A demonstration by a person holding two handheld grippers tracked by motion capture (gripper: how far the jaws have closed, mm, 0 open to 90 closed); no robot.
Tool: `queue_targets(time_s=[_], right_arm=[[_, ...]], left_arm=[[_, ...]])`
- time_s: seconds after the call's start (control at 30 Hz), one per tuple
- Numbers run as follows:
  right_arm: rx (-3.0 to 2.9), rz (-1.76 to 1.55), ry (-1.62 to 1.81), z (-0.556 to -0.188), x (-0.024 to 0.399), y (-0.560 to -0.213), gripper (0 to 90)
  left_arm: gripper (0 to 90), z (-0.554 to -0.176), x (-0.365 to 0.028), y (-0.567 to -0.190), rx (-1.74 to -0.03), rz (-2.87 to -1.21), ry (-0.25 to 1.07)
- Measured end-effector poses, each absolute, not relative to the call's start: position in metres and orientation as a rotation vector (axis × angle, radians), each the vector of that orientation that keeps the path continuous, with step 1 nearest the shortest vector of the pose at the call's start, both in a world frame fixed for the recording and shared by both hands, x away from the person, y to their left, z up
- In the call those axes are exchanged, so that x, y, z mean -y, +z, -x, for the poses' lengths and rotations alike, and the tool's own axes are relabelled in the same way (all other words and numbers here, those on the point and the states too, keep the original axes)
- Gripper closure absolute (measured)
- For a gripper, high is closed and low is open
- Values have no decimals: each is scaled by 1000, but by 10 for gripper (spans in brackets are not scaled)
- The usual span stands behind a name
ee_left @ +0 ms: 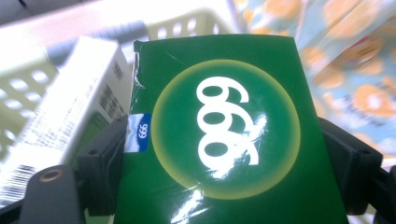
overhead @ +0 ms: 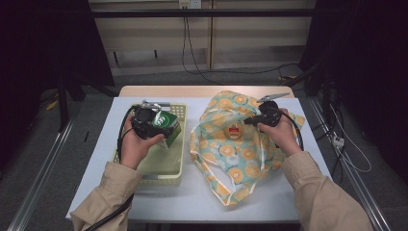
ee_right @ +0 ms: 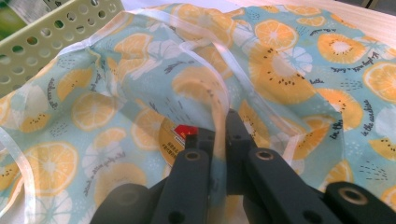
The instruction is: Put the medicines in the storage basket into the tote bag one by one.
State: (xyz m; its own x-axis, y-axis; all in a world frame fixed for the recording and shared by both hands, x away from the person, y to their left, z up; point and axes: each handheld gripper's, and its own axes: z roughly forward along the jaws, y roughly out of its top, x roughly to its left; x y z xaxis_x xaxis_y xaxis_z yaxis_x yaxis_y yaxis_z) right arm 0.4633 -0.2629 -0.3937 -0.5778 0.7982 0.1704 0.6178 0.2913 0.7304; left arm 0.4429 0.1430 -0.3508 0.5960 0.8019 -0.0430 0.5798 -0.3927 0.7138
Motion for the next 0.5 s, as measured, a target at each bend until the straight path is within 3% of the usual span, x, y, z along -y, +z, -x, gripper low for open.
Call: queue_targets(time_s=[0.23,0.5], right_arm=[[-2329,-1301,1163,-462,264,-390,886],[-2326,-1297,1160,-461,265,-385,887]], left_arm=[[171,-435,-131,-313,-1007,-2065,377],[171,-424,-91,-305,-878,-2027,290]])
